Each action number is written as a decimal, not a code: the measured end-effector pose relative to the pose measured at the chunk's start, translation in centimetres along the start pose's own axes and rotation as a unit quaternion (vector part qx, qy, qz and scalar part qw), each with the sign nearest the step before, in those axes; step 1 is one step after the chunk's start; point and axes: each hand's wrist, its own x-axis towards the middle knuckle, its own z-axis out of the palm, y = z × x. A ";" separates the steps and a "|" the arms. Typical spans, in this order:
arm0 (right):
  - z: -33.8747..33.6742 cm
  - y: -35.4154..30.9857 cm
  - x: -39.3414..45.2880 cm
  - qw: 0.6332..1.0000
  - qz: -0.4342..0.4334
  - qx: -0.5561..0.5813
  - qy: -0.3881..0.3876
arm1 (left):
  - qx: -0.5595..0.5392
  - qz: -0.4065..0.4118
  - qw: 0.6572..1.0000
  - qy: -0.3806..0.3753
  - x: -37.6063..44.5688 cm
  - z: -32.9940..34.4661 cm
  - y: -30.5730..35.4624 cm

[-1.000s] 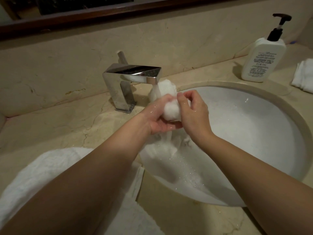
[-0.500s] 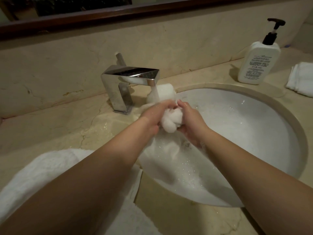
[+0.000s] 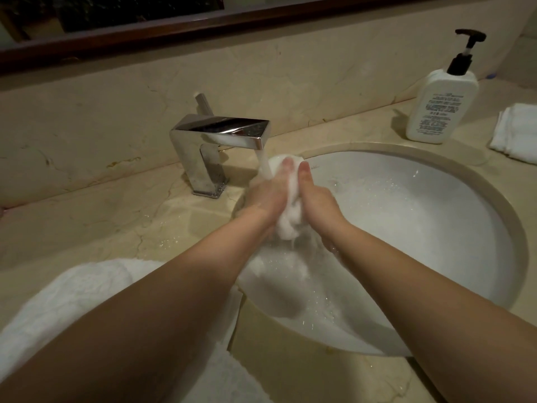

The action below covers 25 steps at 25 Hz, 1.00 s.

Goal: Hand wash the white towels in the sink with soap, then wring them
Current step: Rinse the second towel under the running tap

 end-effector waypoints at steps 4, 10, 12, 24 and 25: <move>-1.5 0.4 1.1 0.976 0.045 0.192 -0.089 | 0.119 0.080 0.987 -0.077 -0.7 -0.6 0.5; -2.5 0.6 1.7 0.981 -0.011 0.192 -0.019 | 0.065 0.069 0.995 -0.012 0.4 -1.6 0.3; -2.7 0.1 1.5 0.980 -0.014 0.197 -0.028 | 0.071 0.122 0.990 0.008 0.7 -1.4 0.3; 1.1 0.0 -0.3 0.993 -0.089 0.055 0.060 | -0.126 -0.052 0.991 0.009 0.8 -0.2 -0.8; 1.7 0.2 -0.7 0.994 -0.103 0.022 0.039 | -0.122 -0.057 0.991 0.017 0.6 -0.1 -0.5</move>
